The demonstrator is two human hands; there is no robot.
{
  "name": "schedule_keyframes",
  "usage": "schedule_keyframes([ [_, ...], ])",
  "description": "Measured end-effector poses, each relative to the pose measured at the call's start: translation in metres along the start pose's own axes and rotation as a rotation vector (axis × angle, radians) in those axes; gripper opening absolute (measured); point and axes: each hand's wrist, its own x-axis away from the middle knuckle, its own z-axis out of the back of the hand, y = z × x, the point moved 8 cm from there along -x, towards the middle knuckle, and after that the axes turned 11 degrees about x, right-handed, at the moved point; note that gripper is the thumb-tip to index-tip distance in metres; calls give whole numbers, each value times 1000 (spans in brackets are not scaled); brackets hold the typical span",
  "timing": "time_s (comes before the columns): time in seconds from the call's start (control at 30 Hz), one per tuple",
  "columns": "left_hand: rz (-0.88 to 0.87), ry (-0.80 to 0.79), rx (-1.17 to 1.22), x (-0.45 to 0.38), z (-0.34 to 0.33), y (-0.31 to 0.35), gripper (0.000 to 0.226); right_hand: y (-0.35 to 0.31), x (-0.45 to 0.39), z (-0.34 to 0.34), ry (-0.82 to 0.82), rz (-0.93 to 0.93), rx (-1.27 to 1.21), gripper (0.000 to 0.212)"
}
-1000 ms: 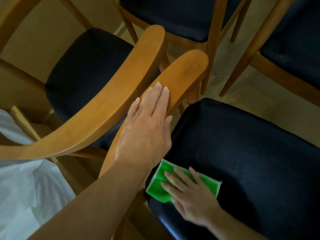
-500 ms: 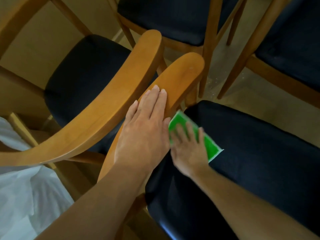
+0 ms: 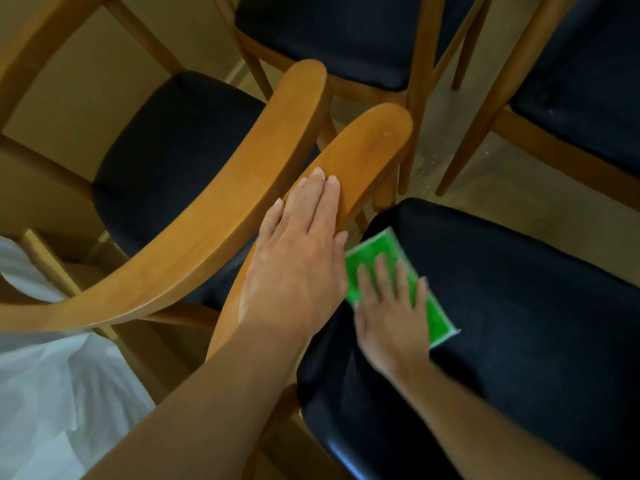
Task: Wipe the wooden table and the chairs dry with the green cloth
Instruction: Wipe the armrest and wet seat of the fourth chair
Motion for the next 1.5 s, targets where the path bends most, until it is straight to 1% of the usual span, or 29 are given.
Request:
schedule_keyframes([
  [0.1, 0, -11, -8, 0, 0, 0, 58, -38, 76, -15, -91, 331, -45, 61],
  [0.17, 3, -24, -9, -1, 0, 1, 58, -38, 104, -14, -101, 444, -62, 56],
  [0.2, 6, -29, -9, -1, 0, 1, 58, -34, 107, -11, -92, 454, -84, 52],
  [0.23, 10, -33, -6, -1, 1, 1, 58, -30, 105, -5, -87, 421, -128, 48],
  [0.27, 12, -37, -4, -1, 1, 1, 58, -24, 98, 3, -87, 337, -223, 42],
  [0.3, 15, -41, -6, -1, 1, 1, 58, -15, 87, 13, -80, 160, -416, 38],
  [0.37, 17, -45, -16, 0, 2, 1, 58, 9, 62, 20, -200, -367, -1043, 43],
  [0.4, 17, -45, -19, 0, 2, 2, 58, 18, 51, 24, -201, -571, -1338, 43],
  [0.43, 18, -44, -18, 0, 3, 2, 58, 24, 36, 35, -167, -669, -1591, 39],
  [0.47, 19, -45, -15, 0, 3, 2, 58, 26, 16, 53, -121, -656, -1782, 35],
  [0.5, 18, -48, -9, 0, 2, 2, 57, 23, -5, 75, -90, -577, -1927, 33],
  [0.53, 17, -55, -2, 0, 2, 2, 57, 17, -23, 98, -56, -480, -2005, 34],
  [0.6, 19, -64, 6, -1, 1, 0, 56, 4, -48, 129, -28, -380, -1959, 45],
  [0.67, 19, -60, 8, 0, 1, -2, 56, 3, -67, 150, 21, -406, -1840, 50],
  [0.77, 12, -53, 9, 0, 0, -2, 57, 30, -96, 174, 184, -493, -1687, 50],
  [0.83, 6, -58, 17, -1, 0, -1, 57, 34, -100, 178, 210, -487, -1636, 50],
  [0.9, 5, -63, 20, -1, 1, -2, 57, 13, -79, 163, 135, -452, -1647, 48],
  [1.0, -9, -66, -9, 0, 1, -2, 57, -33, -16, 127, -99, -405, -1688, 28],
  [1.1, -1, -25, 21, 1, 0, -2, 56, -45, 17, 95, -329, -330, -1633, 33],
  [1.13, -9, -14, 27, 1, 0, -1, 56, -41, 23, 86, -389, -344, -1657, 34],
  [1.17, -17, -6, 28, 2, 0, 0, 56, -31, 28, 77, -410, -397, -1672, 36],
  [1.2, -22, 1, 29, 2, 0, 0, 56, -14, 31, 69, -387, -477, -1676, 38],
  [1.23, -23, 6, 34, 2, 0, 0, 56, 10, 33, 63, -323, -561, -1650, 38],
  [1.27, -23, 11, 37, 2, 0, 1, 56, 40, 35, 60, -231, -619, -1587, 36],
  [1.3, -24, 15, 35, 2, 0, 1, 56, 73, 35, 61, -123, -634, -1461, 31],
  [1.33, -25, 19, 30, 3, 0, 2, 57, 107, 33, 66, -25, -593, -1265, 27],
  [1.37, -24, 23, 23, 3, 0, 2, 57, 135, 28, 73, 25, -514, -1016, 26],
  [1.43, -27, 32, 10, 2, -1, 1, 57, 165, 15, 70, -25, -339, -515, 34],
  [1.5, -35, 48, 7, 1, 0, 2, 58, 165, 6, 43, -171, -205, -215, 44],
])
